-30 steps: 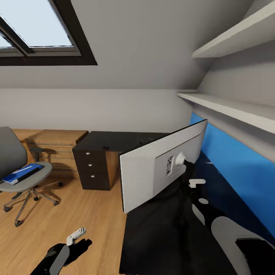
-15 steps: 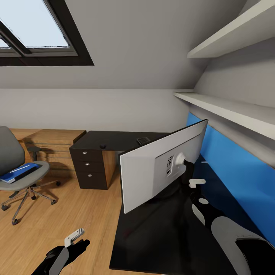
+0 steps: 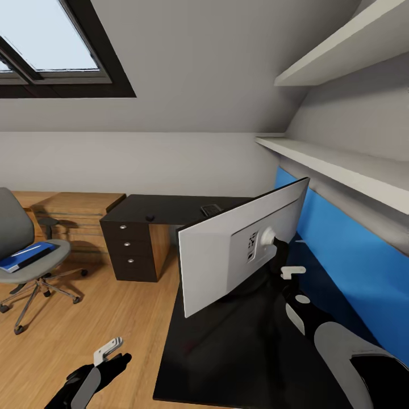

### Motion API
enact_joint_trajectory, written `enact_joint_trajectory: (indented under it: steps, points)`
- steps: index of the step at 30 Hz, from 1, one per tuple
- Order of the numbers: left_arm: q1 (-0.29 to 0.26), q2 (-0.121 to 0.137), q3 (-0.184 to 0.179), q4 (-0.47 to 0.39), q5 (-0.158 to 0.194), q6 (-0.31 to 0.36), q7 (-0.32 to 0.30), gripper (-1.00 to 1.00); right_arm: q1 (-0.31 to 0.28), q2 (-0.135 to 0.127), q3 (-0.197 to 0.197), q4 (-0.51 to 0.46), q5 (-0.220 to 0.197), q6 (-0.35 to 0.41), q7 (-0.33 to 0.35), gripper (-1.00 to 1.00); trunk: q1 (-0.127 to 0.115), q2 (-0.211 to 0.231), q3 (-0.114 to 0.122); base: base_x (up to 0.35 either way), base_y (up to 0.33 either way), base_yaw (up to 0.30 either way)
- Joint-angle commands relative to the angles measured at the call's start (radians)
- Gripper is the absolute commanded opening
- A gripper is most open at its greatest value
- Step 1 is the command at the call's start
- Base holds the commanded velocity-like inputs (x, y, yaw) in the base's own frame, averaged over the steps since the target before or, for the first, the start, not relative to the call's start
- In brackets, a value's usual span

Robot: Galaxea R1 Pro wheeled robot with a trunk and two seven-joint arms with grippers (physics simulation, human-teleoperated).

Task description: In the bedroom, organize the workspace by keeping the computer under the desk, ensuring the monitor is on the desk, placing the keyboard on the desk next to the monitor, placing the mouse on the desk next to the keyboard, moving the folder from the swivel chair onto the desk next to the mouse, stacking the notebook on top of the folder with the pen on top of the notebook, and positioning the swivel chair next to the desk.

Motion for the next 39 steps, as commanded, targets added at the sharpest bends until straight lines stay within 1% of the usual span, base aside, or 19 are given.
enact_joint_trajectory:
  steps: [1,6,9,16,39]
  points:
    - [0.000,0.003,0.000,-0.003,0.011,0.005,0.006,1.00,-0.001,-0.001,0.008,0.001,-0.008,-0.004,-0.003,-1.00,0.000,-0.001,-0.001,0.000,-0.004,0.000]
    - [0.000,0.031,0.002,-0.039,0.013,-0.012,-0.004,1.00,-0.001,-0.001,0.008,0.001,-0.008,-0.004,-0.003,-1.00,0.000,-0.001,-0.001,0.000,-0.001,0.000]
    - [0.000,0.032,0.002,-0.042,0.013,-0.013,-0.009,1.00,-0.001,-0.001,0.008,0.001,-0.008,-0.004,-0.003,-1.00,0.000,-0.001,-0.001,0.000,-0.040,0.000]
    - [0.000,0.033,0.002,-0.043,0.012,-0.013,-0.010,1.00,-0.001,-0.001,0.008,0.001,-0.008,-0.004,-0.003,-1.00,0.000,-0.001,-0.001,-0.040,-0.203,0.000]
    - [0.000,0.034,0.004,-0.042,0.014,-0.013,-0.008,1.00,-0.001,-0.001,0.008,0.002,-0.008,-0.005,-0.003,-1.00,0.000,-0.001,-0.001,0.009,-0.020,0.000]
